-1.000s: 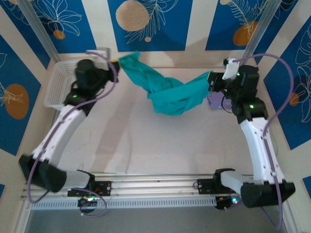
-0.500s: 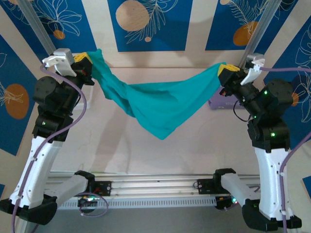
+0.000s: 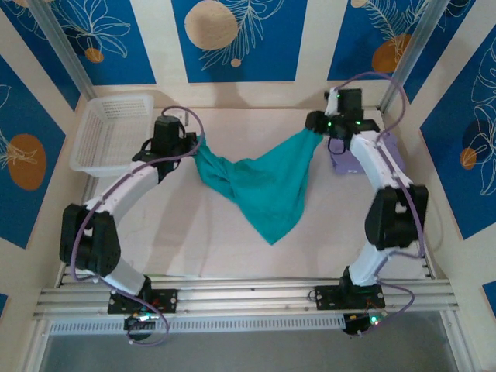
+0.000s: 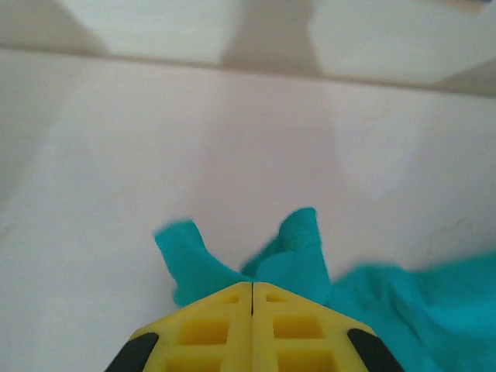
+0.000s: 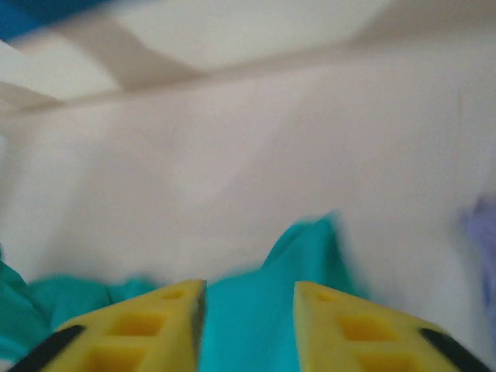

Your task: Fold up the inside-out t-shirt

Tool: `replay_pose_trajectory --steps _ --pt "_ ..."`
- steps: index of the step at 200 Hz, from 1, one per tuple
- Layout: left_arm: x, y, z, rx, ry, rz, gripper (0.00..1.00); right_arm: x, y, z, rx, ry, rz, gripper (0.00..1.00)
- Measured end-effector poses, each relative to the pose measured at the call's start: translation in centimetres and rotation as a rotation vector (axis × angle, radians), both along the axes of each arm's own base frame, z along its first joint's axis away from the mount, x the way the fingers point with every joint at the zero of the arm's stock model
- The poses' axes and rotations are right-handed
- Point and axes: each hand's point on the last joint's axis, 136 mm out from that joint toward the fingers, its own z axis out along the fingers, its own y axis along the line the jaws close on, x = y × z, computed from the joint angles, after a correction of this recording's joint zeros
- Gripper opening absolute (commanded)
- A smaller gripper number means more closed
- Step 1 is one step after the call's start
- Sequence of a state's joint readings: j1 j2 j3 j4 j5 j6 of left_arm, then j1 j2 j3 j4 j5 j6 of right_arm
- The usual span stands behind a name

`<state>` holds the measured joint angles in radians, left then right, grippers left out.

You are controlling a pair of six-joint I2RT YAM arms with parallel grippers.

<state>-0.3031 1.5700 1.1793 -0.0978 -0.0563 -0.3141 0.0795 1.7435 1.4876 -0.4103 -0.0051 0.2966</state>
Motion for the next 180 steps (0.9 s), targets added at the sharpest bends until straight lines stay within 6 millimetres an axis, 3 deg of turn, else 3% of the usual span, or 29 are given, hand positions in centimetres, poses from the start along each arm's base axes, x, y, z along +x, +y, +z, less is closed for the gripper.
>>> replay_pose_trajectory --steps 9,27,55,73,94,109,122,135,142,169,180 --pt "-0.1 -0.1 -0.8 -0.002 0.016 -0.003 0.00 -1.6 0.1 -3.4 -0.006 0.091 -0.001 0.52" --pt "-0.1 -0.1 -0.8 -0.006 0.013 -0.001 0.00 -5.6 1.1 -6.3 -0.010 0.188 0.024 0.53" --pt "0.5 0.6 -0.6 0.009 -0.007 0.015 0.00 -11.4 4.3 -6.7 -0.011 0.223 0.116 0.54" --pt "1.2 2.2 -1.2 0.052 -0.004 0.059 0.00 -13.5 5.3 -6.9 -0.016 0.234 0.152 0.54" --pt "2.4 5.2 -2.4 0.131 0.015 0.157 0.53 -13.8 3.6 -7.6 -0.018 0.257 0.103 0.54" --pt "2.5 6.6 -3.2 0.183 0.043 0.208 0.66 -13.4 2.1 -7.6 -0.012 0.258 0.057 0.54" --pt "1.9 6.6 -3.4 0.207 0.053 0.215 0.74 -12.9 1.0 -7.6 -0.009 0.252 0.021 0.55" --pt "0.0 3.8 -3.5 0.228 0.037 0.148 0.75 -12.6 0.3 -7.5 -0.010 0.247 -0.001 0.55" --pt "-1.8 0.8 -3.6 0.232 0.029 0.068 0.74 -12.5 0.0 -7.5 -0.006 0.245 -0.013 0.55" --pt "-11.0 -14.4 -4.7 0.182 0.014 -0.382 0.62 -11.7 -2.0 -7.4 0.010 0.231 -0.071 0.55" --pt "-14.2 -18.5 -5.9 0.176 0.029 -0.519 0.57 -11.4 -2.9 -7.4 0.021 0.228 -0.098 0.55"
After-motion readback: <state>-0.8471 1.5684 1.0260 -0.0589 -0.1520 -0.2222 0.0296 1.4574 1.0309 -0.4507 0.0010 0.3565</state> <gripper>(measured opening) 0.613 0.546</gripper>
